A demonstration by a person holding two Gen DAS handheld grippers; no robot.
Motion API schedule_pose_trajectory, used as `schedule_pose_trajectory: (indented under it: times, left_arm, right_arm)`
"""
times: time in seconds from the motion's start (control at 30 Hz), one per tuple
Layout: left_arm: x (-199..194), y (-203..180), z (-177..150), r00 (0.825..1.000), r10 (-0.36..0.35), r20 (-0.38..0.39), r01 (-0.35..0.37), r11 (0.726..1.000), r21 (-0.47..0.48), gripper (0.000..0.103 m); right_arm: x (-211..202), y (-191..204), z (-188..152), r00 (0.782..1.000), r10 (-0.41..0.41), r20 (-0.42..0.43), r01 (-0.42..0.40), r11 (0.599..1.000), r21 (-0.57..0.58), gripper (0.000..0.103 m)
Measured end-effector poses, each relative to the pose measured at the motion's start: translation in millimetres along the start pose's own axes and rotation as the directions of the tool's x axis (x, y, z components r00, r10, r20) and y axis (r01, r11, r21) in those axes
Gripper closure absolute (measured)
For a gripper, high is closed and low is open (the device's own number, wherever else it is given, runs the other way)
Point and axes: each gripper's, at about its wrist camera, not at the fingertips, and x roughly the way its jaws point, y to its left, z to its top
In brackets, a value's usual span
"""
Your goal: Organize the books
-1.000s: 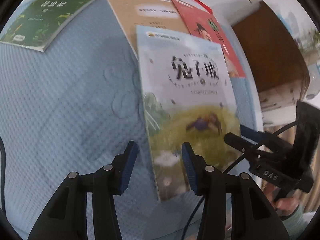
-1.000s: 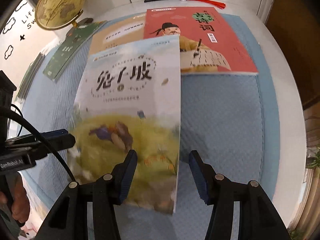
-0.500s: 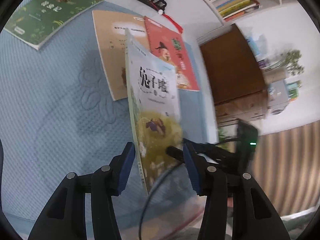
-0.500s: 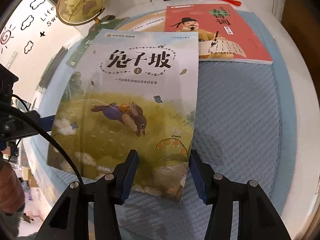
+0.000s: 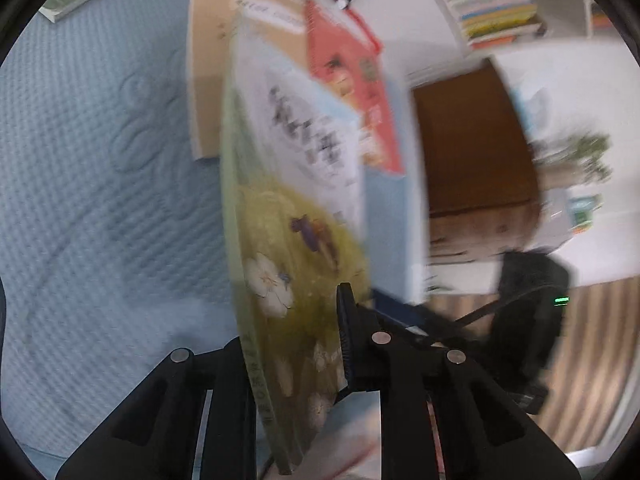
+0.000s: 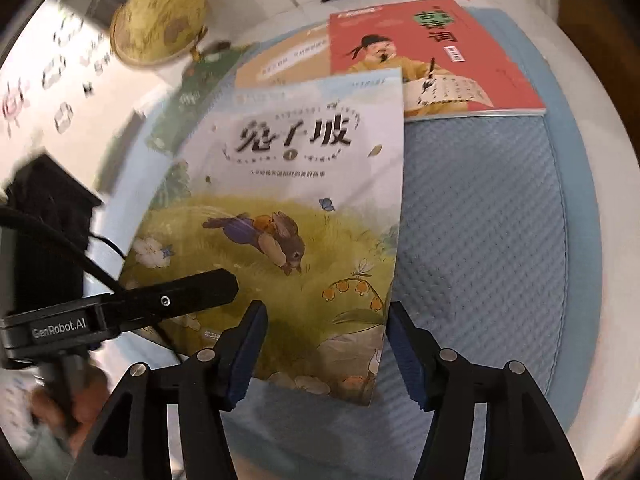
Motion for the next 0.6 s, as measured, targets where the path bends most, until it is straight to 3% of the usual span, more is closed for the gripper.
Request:
schedule_pose_trajectory:
  times: [0.13,0.23,0.3,0.33,0.4,0.5,0.6]
  left_arm:
    - [-10,-1,12,0.991,-0.136,0.009,0.136,0.989,-0.055,0.088]
    - [-13,5,11,0.982,-0.189,0.008,0.188,0.977,-0.099,0.088]
    - [-14,12,10,0.976,-0.219,0.009,0.218,0.967,-0.134,0.088]
    - [-14,16,9,0.973,-0.229,0.010,0.228,0.961,-0.154,0.088]
    - [-16,24,4,0.977,-0.212,0.015,0.211,0.961,-0.177,0.089]
    - [-17,28,-1,0.993,-0.117,0.021,0.118,0.977,-0.175,0.090]
    - [-19,27,-6,1.000,-0.006,0.022,0.009,0.989,-0.149,0.088]
  right_arm:
    - [-12,-26,1,0.986,0.168,0.010,-0.168,0.977,0.129,0.037]
    - [-8,-47,-1,0.959,0.281,0.035,-0.282,0.932,0.229,0.031]
    - [4,-58,0,0.927,0.371,0.055,-0.370,0.880,0.299,0.031]
    - [9,-59,2,0.912,0.404,0.066,-0.403,0.859,0.317,0.034]
    - [16,-55,7,0.892,0.442,0.093,-0.448,0.837,0.314,0.052]
    - [18,-39,12,0.918,0.386,0.093,-0.397,0.881,0.258,0.072]
    - [9,-20,11,0.951,0.297,0.085,-0.307,0.938,0.159,0.074]
